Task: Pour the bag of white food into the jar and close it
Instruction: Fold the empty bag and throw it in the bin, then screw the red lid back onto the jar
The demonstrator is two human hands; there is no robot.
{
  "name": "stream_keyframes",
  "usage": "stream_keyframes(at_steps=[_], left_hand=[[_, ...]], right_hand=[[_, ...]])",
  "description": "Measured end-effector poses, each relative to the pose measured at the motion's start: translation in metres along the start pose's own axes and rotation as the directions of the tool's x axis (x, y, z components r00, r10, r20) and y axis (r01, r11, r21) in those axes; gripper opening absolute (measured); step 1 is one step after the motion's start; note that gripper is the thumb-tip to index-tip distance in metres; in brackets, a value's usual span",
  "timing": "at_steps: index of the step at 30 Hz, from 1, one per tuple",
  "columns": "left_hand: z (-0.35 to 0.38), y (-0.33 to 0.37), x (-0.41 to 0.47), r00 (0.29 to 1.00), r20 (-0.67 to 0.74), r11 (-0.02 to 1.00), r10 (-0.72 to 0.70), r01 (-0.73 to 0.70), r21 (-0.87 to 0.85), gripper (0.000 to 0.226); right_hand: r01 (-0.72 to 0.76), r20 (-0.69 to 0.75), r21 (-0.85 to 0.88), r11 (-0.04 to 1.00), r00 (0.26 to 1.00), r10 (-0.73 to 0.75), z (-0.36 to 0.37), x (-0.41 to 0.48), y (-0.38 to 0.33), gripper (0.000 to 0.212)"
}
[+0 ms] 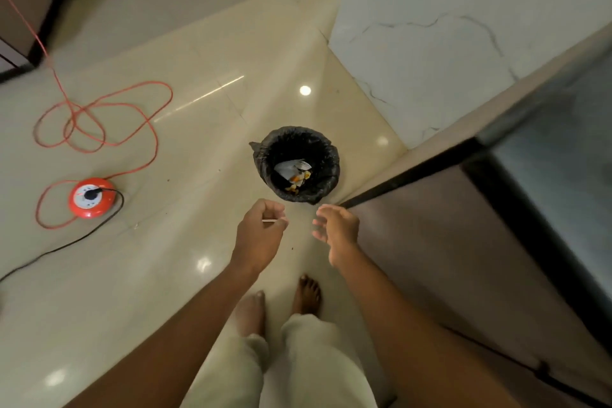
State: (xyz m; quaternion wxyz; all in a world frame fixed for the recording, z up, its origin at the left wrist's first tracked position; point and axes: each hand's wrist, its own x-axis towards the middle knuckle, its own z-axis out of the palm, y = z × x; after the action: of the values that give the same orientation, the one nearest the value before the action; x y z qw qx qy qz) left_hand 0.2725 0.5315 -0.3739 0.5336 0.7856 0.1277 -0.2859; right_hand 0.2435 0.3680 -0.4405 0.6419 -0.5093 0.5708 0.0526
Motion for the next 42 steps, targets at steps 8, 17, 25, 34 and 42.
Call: stream_keyframes(at_steps=[8,17,25,34,42], left_hand=[[-0.032,0.112,-0.147,0.976,0.149,0.983,0.156,-0.169,0.072,0.013],[0.02,0.177,-0.218,0.793,0.415,0.831,0.446,-0.539,0.137,0.015],[0.148,0.227,-0.277,0.519,0.675,0.687,0.524,-0.726,0.025,0.014],[0.314,0.263,-0.328,0.381,0.769,0.649,0.513,-0.759,-0.057,0.019],[0.432,0.29,-0.36,0.37,0.829,0.631,0.42,-0.775,0.026,0.077]], right_hand=[[0.325,0.027,0.002,0.946,0.945,-0.325,-0.081,-0.209,-0.08,0.008],[0.682,-0.191,-0.127,0.72,0.696,-0.693,-0.197,-0.313,-0.098,0.008],[0.633,-0.545,-0.345,0.693,0.466,-0.697,-0.347,-0.34,-0.088,0.011],[0.525,-0.667,-0.454,0.72,0.337,-0.665,-0.52,-0.319,-0.082,0.009],[0.189,-0.596,-0.576,0.795,0.568,-0.567,-0.652,-0.265,-0.113,0.039]])
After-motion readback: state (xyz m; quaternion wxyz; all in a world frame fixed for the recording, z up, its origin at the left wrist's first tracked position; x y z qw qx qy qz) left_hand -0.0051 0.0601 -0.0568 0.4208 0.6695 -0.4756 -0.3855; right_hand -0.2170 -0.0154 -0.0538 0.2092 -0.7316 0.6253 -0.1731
